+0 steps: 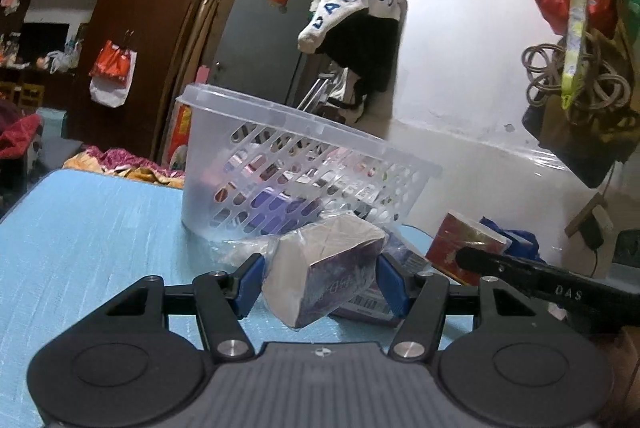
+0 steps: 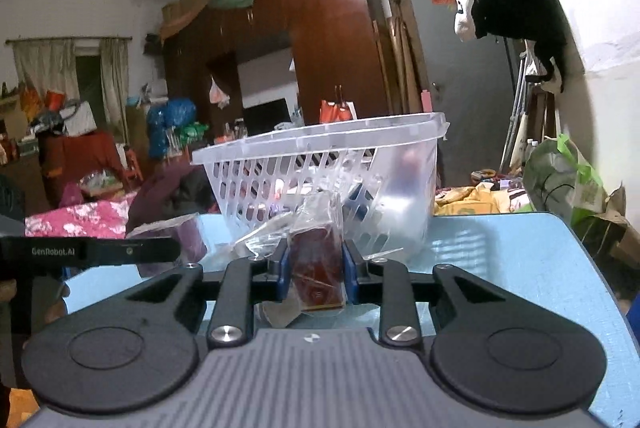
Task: Organize objects
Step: 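Carry both items over the white basket and release them inside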
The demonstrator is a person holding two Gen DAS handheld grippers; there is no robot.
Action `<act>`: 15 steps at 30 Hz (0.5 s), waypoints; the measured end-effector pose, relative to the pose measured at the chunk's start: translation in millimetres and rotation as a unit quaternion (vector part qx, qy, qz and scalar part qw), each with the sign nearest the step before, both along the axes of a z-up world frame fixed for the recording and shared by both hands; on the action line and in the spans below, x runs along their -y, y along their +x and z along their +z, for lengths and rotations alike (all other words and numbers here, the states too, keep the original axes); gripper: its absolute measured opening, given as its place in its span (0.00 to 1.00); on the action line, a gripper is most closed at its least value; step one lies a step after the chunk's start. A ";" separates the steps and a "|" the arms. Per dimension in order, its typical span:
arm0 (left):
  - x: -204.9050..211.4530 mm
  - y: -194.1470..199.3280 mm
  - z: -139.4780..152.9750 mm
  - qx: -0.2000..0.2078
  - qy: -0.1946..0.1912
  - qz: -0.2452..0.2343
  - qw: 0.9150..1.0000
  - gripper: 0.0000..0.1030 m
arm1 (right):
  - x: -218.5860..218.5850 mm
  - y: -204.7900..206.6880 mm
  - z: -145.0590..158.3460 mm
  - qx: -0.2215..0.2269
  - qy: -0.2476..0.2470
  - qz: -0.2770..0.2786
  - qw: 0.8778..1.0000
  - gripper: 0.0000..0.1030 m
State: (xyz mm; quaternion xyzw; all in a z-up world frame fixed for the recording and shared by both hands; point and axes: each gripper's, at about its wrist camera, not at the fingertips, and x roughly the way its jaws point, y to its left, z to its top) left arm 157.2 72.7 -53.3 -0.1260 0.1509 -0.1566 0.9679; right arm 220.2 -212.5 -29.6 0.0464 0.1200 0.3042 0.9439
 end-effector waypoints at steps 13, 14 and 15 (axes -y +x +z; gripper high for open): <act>-7.1 -9.6 40.1 0.050 -0.022 0.001 0.999 0.62 | 8.6 -7.4 22.9 0.031 0.047 0.034 0.998 0.28; -5.9 -7.1 58.6 0.066 -0.014 0.007 0.998 0.62 | 5.7 -8.9 37.8 0.051 0.040 0.035 0.997 0.28; -3.7 -1.6 76.9 0.074 -0.005 0.012 0.997 0.62 | 0.6 -7.2 54.5 0.067 0.026 0.032 0.997 0.28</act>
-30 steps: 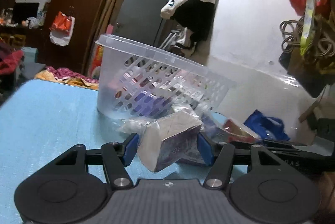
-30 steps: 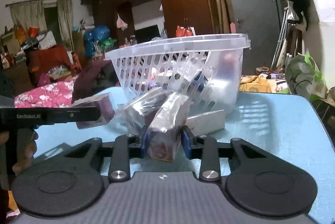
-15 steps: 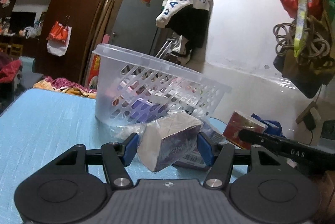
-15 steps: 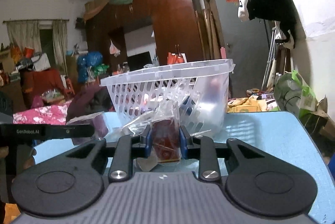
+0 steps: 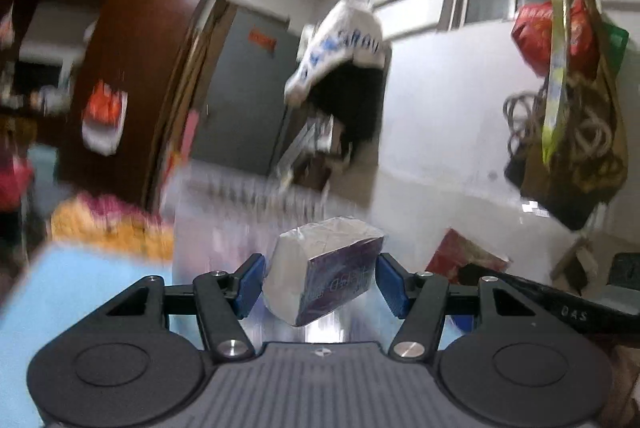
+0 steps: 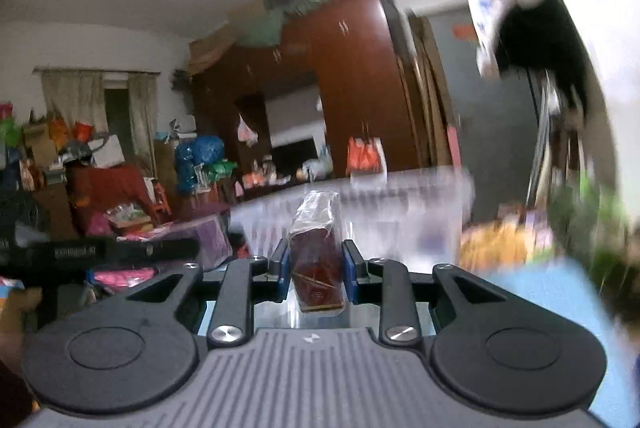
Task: Organize objects
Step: 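Carry both items over the white basket and release them inside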
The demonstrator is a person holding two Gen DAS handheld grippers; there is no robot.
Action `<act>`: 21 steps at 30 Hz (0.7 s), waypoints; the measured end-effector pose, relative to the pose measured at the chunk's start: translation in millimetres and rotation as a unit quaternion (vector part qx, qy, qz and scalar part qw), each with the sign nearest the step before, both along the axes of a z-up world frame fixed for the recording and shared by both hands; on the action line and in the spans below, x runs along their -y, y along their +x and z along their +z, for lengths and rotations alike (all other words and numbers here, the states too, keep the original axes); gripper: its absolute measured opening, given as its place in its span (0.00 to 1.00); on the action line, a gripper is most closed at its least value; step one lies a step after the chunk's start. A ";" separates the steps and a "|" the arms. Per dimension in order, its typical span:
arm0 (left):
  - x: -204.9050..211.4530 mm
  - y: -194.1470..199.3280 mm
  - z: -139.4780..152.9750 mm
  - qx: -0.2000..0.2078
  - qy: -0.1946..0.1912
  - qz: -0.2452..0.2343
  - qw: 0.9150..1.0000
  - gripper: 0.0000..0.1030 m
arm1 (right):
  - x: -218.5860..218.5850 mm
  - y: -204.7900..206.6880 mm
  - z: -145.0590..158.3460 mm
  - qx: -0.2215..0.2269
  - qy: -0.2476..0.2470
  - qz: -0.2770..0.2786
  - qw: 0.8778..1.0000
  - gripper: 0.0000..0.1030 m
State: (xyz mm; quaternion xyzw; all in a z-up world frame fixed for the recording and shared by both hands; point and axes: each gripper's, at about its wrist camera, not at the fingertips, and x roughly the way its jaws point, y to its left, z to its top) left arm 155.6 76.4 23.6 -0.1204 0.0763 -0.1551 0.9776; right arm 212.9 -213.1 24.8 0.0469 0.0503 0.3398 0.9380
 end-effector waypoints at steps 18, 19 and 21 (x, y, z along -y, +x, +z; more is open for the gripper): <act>11.4 117.9 41.5 -0.108 0.054 0.074 0.990 0.78 | -38.5 83.5 60.7 -0.021 -0.102 -0.025 0.994 1.00; 12.0 105.8 40.8 -0.100 0.052 0.070 0.991 0.82 | -30.4 74.7 59.6 -0.025 -0.091 -0.026 0.995 1.00; 16.7 76.1 31.5 -0.067 0.055 0.048 0.995 0.94 | -14.0 59.3 52.7 -0.028 -0.065 0.001 0.997 1.00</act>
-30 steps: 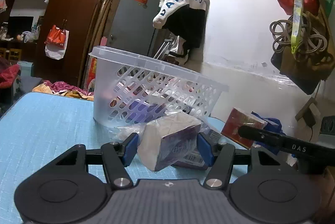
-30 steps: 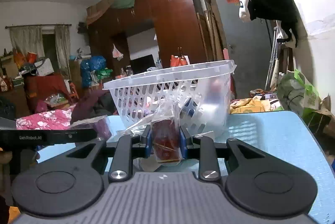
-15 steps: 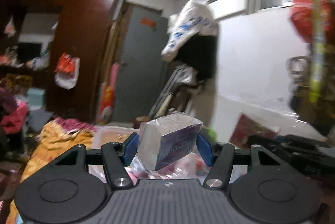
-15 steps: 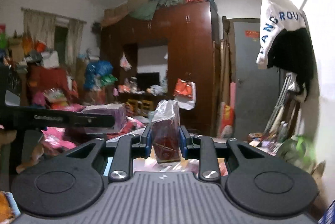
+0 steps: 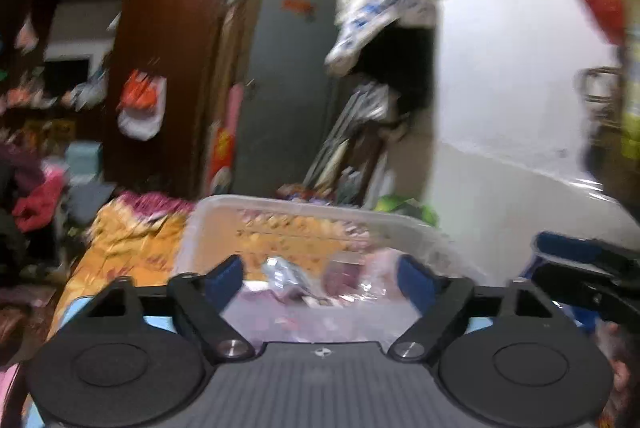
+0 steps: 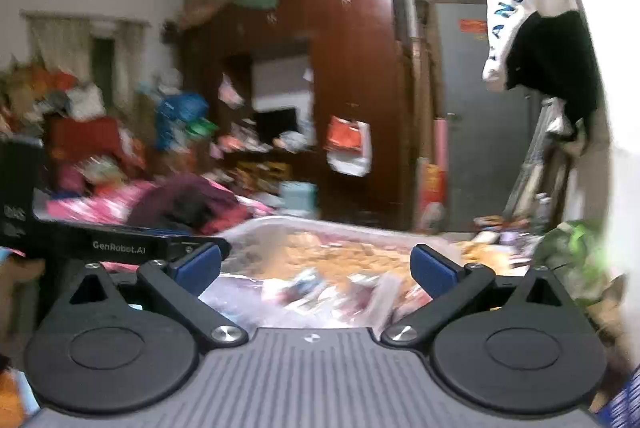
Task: Organize objects
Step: 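Carry both items over the white basket and release them inside, then grasp a clear-bagged dark box with the right gripper while the left grasps a white bagged pack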
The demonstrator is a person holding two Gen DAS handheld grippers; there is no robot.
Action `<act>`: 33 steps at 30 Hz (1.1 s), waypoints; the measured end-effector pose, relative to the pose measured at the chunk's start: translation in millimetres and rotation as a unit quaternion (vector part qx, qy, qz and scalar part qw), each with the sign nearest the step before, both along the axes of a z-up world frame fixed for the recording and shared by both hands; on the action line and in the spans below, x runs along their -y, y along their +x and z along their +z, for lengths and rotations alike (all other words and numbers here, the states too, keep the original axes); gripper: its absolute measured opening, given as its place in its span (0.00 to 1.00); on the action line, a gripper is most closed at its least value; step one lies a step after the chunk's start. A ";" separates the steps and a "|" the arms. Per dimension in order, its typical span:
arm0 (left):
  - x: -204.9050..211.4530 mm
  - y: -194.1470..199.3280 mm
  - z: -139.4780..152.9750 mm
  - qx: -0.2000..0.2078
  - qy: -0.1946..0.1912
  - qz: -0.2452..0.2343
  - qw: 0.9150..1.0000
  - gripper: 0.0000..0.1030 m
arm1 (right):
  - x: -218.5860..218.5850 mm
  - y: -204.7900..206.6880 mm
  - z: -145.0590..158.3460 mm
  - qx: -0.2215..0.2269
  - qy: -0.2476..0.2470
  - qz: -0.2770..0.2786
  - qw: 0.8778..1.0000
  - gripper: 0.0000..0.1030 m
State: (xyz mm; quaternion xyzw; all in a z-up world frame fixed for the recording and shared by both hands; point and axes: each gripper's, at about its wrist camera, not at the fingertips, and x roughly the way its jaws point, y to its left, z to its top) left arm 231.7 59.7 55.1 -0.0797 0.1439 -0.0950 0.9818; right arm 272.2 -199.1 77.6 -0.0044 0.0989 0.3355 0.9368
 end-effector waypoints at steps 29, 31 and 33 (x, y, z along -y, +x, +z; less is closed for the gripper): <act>61.0 2.8 -94.6 -0.074 0.023 -0.001 0.997 0.79 | 22.1 -24.8 -114.0 -0.111 0.000 0.002 0.994 0.57; 62.2 5.2 -95.4 -0.083 0.028 0.005 0.996 0.49 | 24.8 -21.0 -113.4 -0.114 0.019 0.008 0.993 0.57; 62.3 5.2 -94.9 -0.088 0.041 0.013 0.995 0.42 | 25.7 -21.2 -113.3 -0.112 0.027 0.014 0.993 0.57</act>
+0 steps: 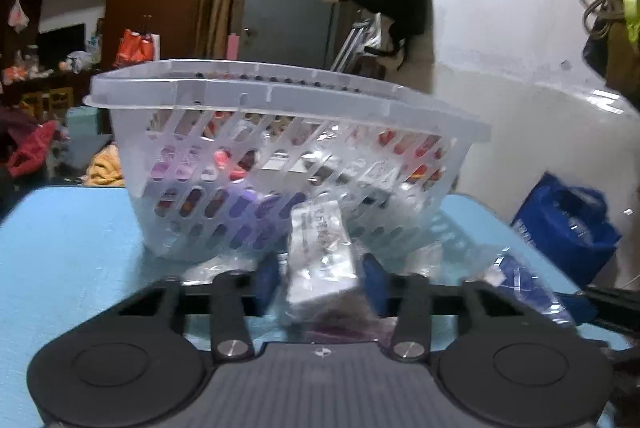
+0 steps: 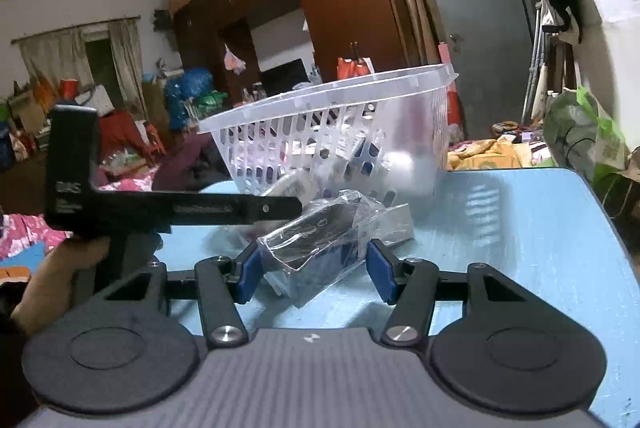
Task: Organize objects
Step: 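Grasp a clear-bagged dark box with the right gripper while the left grasps a white bagged pack, then lift both bagged items over the white basket and open both grippers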
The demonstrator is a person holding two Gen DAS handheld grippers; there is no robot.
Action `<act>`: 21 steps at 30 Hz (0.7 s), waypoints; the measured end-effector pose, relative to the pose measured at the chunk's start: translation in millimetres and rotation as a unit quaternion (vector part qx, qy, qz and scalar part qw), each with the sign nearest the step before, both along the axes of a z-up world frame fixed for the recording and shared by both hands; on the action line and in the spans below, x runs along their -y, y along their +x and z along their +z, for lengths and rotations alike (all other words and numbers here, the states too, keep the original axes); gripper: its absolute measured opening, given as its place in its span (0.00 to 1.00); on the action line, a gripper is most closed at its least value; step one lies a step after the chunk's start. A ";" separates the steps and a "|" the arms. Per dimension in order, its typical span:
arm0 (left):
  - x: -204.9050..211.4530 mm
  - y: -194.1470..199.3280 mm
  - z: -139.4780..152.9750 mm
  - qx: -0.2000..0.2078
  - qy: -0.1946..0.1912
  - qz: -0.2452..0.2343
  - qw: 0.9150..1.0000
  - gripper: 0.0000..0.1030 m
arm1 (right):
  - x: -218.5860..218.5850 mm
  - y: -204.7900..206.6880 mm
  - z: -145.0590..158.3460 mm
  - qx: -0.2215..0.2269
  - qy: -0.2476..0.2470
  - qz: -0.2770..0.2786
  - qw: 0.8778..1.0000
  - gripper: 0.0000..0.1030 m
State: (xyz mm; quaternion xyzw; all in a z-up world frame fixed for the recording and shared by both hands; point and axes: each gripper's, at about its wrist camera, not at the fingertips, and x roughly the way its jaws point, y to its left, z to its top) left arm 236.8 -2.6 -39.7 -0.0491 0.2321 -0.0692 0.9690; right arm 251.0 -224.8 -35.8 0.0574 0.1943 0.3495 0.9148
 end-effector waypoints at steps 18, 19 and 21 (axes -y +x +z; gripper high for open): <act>-62.4 -99.4 -10.9 0.085 -0.090 0.011 0.992 0.42 | 5.8 -12.9 -3.0 0.035 0.019 0.000 0.999 0.57; -63.3 -100.4 -12.3 0.088 -0.090 0.009 0.992 0.42 | 6.0 -14.1 -2.8 0.039 0.019 -0.003 0.999 0.57; -65.2 -100.3 -15.9 0.091 -0.093 0.003 0.992 0.42 | 6.2 -16.7 -3.8 0.047 0.019 -0.005 0.999 0.57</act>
